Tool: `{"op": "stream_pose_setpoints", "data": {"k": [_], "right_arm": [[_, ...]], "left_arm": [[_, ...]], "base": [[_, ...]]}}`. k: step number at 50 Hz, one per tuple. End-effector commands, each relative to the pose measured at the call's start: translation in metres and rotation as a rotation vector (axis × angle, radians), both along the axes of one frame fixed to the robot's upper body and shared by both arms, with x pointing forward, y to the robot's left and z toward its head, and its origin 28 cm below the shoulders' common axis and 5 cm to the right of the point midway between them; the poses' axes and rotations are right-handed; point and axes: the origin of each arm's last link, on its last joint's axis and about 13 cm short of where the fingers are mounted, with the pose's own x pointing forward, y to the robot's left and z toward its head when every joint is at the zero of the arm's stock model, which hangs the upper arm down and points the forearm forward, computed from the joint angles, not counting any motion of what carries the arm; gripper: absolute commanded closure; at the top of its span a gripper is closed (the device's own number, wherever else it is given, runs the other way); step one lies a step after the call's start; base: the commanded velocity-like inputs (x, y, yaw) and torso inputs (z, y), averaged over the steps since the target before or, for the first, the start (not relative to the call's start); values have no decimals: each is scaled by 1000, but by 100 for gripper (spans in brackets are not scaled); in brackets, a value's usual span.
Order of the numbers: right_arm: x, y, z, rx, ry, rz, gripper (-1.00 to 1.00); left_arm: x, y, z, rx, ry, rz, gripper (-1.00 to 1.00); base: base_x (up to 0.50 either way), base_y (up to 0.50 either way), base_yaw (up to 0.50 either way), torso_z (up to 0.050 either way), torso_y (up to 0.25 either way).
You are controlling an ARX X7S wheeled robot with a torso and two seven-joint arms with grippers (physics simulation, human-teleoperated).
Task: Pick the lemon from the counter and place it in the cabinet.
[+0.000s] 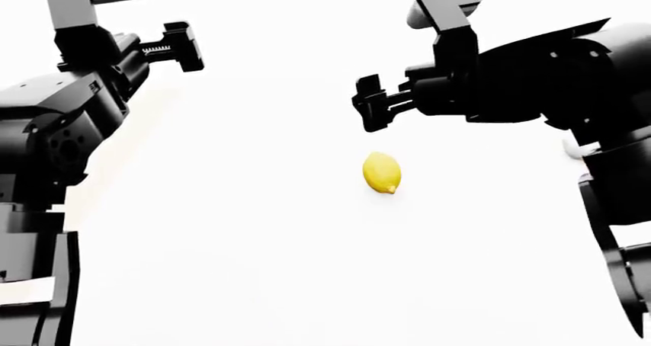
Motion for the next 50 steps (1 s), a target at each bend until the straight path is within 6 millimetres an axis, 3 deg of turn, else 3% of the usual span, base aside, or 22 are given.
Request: {"op": "stream_pose_setpoints", "data": {"k": [1, 50], "right_arm": [[0, 1, -6, -41, 24, 0, -100], [3, 4, -24, -147, 98, 1, -100]], "left_arm": [[4, 1, 1, -1, 1, 1, -100], [0, 0, -1, -3, 3, -2, -100]], "base": [[0, 0, 0, 0, 0], [0, 0, 0, 0, 0]]}}
